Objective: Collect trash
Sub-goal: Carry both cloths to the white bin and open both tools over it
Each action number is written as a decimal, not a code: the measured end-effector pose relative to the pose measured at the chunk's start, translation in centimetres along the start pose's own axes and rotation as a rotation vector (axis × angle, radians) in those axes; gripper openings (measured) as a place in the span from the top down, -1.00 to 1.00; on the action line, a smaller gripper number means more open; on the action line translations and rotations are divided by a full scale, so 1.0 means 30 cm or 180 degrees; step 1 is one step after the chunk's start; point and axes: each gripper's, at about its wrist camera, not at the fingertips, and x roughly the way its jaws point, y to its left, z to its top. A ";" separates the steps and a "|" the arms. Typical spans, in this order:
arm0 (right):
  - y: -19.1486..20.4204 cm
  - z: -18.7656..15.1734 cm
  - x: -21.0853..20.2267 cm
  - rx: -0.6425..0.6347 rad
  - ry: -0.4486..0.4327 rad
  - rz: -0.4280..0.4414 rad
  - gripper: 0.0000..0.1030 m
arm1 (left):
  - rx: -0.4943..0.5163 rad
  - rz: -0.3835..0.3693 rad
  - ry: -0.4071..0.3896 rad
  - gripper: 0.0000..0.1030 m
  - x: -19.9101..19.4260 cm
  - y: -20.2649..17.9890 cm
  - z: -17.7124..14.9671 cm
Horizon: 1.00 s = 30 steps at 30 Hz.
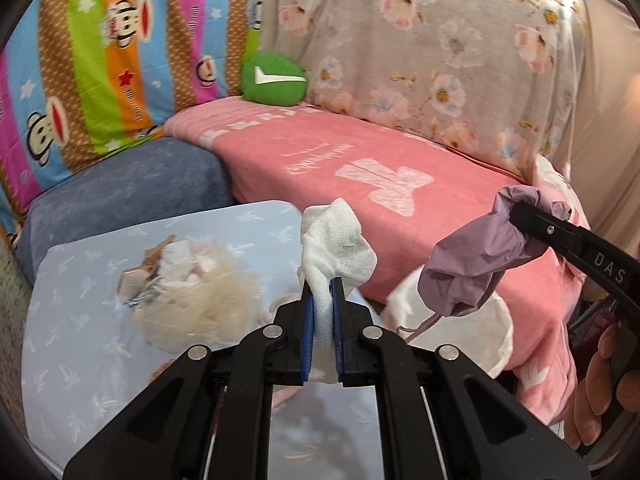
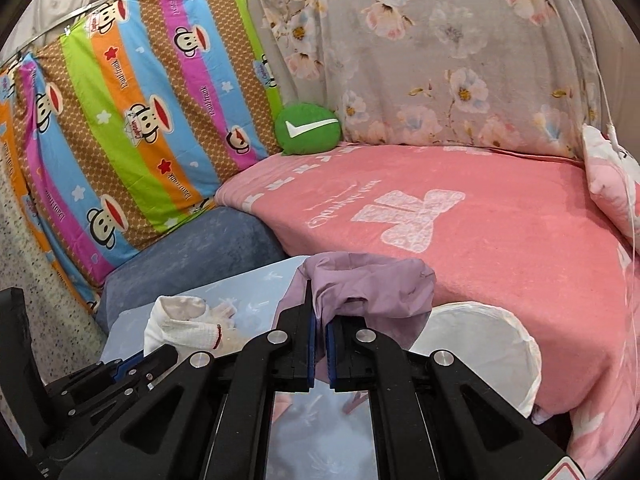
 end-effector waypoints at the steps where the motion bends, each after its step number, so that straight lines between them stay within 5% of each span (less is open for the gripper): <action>1: -0.025 -0.002 -0.009 0.0027 -0.0008 -0.0031 0.93 | 0.0036 -0.0046 0.0019 0.84 0.012 -0.030 0.002; 13: -0.320 -0.020 -0.059 0.0330 -0.0026 -0.0363 0.93 | 0.0492 -0.0478 0.0196 0.83 0.137 -0.339 -0.013; 21: -0.404 -0.037 -0.032 0.0415 0.0031 -0.0459 0.82 | 0.0648 -0.0612 0.0339 0.79 0.216 -0.443 -0.031; 22: -0.410 -0.038 -0.029 0.0428 0.0026 -0.0476 0.80 | 0.0664 -0.0613 0.0374 0.75 0.230 -0.449 -0.034; 26: -0.422 -0.040 -0.011 0.0458 0.0051 -0.0489 0.72 | 0.0643 -0.0570 0.0359 -0.24 0.256 -0.449 -0.036; 30: -0.425 -0.041 0.008 0.0467 0.0061 -0.0495 0.44 | 0.0636 -0.0502 0.0309 -0.40 0.260 -0.441 -0.034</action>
